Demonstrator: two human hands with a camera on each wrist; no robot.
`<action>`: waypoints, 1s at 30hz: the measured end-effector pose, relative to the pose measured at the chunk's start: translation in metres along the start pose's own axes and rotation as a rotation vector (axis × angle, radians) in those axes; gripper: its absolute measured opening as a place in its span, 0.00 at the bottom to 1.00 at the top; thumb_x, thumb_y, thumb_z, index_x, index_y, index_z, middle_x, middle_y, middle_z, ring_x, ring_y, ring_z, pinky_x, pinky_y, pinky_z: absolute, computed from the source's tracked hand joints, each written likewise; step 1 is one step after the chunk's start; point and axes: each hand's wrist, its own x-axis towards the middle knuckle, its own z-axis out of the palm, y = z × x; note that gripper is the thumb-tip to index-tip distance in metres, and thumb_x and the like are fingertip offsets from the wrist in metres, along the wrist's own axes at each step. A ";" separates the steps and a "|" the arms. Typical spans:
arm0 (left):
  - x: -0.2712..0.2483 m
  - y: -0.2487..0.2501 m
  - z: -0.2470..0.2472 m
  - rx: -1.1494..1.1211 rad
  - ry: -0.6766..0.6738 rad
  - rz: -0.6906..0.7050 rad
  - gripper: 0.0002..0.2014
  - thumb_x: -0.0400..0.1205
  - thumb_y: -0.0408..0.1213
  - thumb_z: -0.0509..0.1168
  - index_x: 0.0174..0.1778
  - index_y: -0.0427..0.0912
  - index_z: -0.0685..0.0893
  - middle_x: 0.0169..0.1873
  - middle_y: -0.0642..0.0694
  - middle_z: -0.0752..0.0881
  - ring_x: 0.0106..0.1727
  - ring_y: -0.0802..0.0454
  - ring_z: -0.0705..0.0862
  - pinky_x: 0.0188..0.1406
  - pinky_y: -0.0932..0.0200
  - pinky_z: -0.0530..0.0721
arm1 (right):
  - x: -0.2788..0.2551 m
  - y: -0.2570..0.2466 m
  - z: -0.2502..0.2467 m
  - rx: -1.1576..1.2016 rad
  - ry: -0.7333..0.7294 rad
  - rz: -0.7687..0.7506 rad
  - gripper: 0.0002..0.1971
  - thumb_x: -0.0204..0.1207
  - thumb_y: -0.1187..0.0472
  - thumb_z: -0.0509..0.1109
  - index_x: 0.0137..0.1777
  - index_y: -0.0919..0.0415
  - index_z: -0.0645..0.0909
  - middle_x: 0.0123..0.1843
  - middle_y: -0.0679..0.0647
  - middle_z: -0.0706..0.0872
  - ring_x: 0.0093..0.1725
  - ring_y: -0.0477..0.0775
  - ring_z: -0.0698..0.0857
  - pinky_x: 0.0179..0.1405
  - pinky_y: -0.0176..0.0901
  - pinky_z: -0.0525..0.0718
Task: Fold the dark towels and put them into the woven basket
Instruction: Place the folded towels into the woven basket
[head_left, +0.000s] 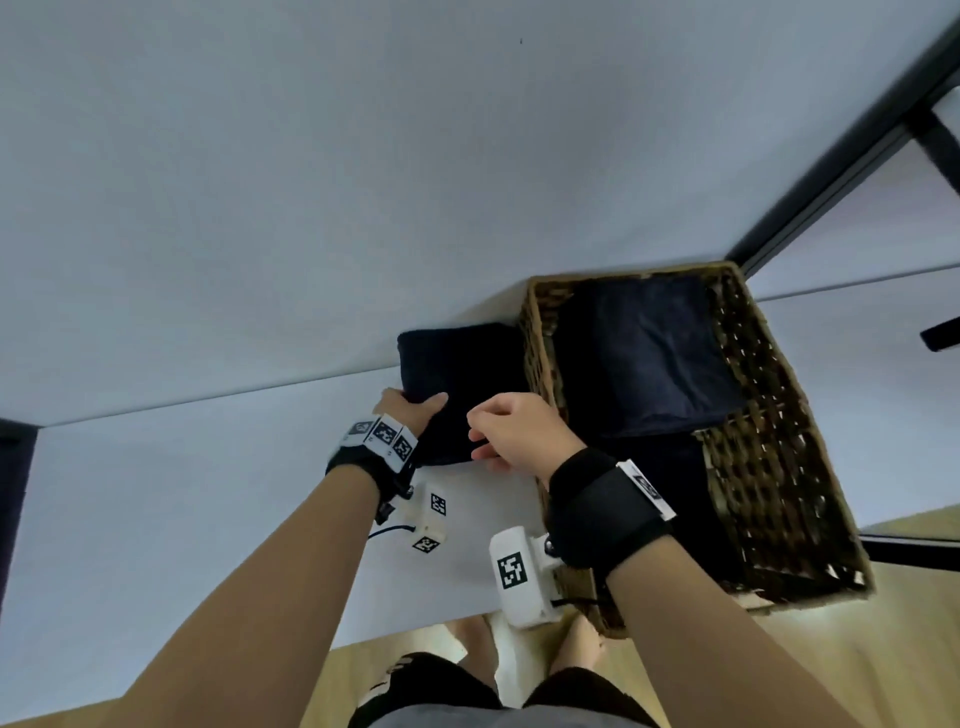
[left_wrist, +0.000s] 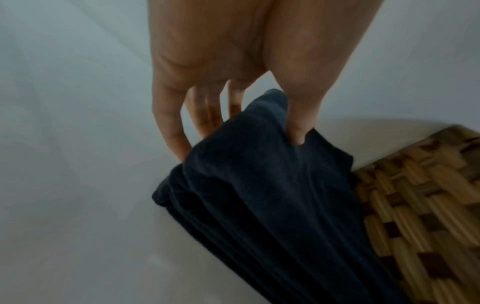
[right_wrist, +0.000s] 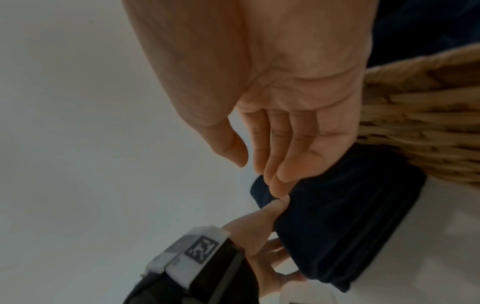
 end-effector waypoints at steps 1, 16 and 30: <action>0.006 -0.003 0.002 0.025 0.005 0.003 0.29 0.72 0.57 0.75 0.57 0.36 0.84 0.48 0.37 0.89 0.47 0.39 0.89 0.52 0.44 0.89 | 0.003 0.004 0.005 -0.008 0.010 0.015 0.06 0.81 0.57 0.66 0.48 0.52 0.85 0.44 0.50 0.89 0.37 0.46 0.90 0.25 0.34 0.81; -0.010 -0.104 -0.055 -0.566 -0.283 -0.274 0.23 0.69 0.35 0.73 0.60 0.33 0.84 0.47 0.38 0.88 0.46 0.42 0.87 0.45 0.50 0.87 | 0.052 0.038 0.056 -0.351 0.083 0.055 0.12 0.78 0.51 0.68 0.59 0.53 0.79 0.56 0.51 0.83 0.55 0.52 0.82 0.50 0.41 0.78; -0.052 -0.153 -0.078 -0.736 -0.251 -0.183 0.22 0.80 0.36 0.71 0.70 0.44 0.78 0.63 0.41 0.86 0.64 0.41 0.84 0.67 0.40 0.82 | 0.081 0.062 0.117 -0.217 -0.166 0.088 0.25 0.66 0.38 0.80 0.57 0.52 0.84 0.58 0.50 0.88 0.57 0.53 0.87 0.61 0.46 0.84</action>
